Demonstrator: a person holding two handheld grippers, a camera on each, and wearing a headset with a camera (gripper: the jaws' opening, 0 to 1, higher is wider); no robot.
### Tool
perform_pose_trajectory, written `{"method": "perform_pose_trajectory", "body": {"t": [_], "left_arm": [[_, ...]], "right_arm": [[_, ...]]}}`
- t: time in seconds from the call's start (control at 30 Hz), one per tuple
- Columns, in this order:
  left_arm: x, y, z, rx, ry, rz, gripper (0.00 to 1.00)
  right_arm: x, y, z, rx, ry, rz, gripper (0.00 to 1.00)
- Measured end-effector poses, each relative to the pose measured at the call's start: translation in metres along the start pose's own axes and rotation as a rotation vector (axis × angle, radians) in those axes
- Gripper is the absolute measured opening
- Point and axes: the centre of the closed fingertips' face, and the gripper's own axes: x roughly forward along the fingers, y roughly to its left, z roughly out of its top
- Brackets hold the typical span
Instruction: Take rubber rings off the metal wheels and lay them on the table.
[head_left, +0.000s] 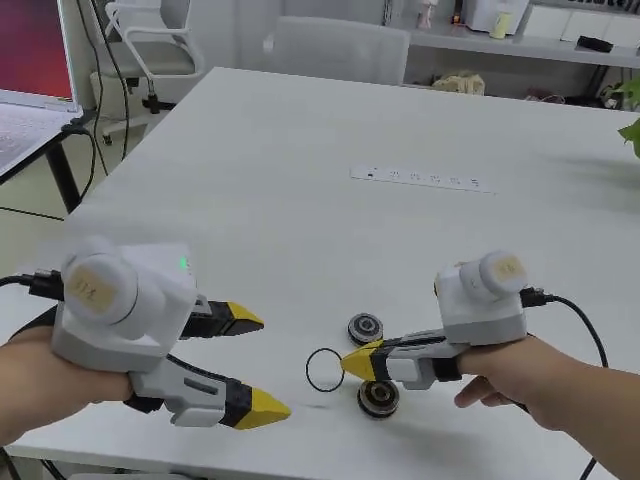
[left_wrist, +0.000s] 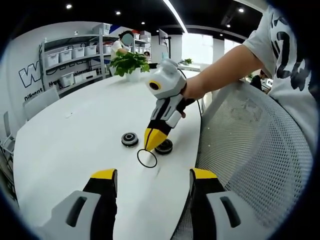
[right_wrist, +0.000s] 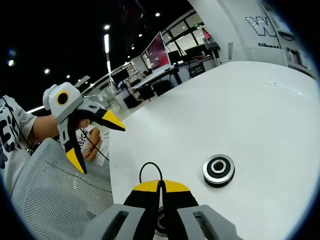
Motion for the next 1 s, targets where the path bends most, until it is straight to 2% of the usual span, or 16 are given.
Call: {"method": "perform_pose_trajectory", "body": {"t": [0.5,0.63,0.8,1.0], "left_arm": [[-0.001,0.000,-0.004,-0.014,0.003,0.001,0.60],[0.000,0.000,-0.006,-0.019,0.007,0.001,0.60],[0.001,0.001,-0.008,-0.021,0.012,-0.004,0.59],[0.005,0.002,-0.006,-0.018,0.017,-0.010,0.59]], "right_arm": [[0.007,-0.011,-0.002,-0.008,0.000,-0.063,0.00],[0.009,-0.010,-0.005,-0.018,0.012,-0.065,0.00],[0.010,-0.013,-0.009,-0.020,0.025,-0.068,0.05],[0.004,-0.013,-0.003,-0.015,-0.005,-0.063,0.10]]}}
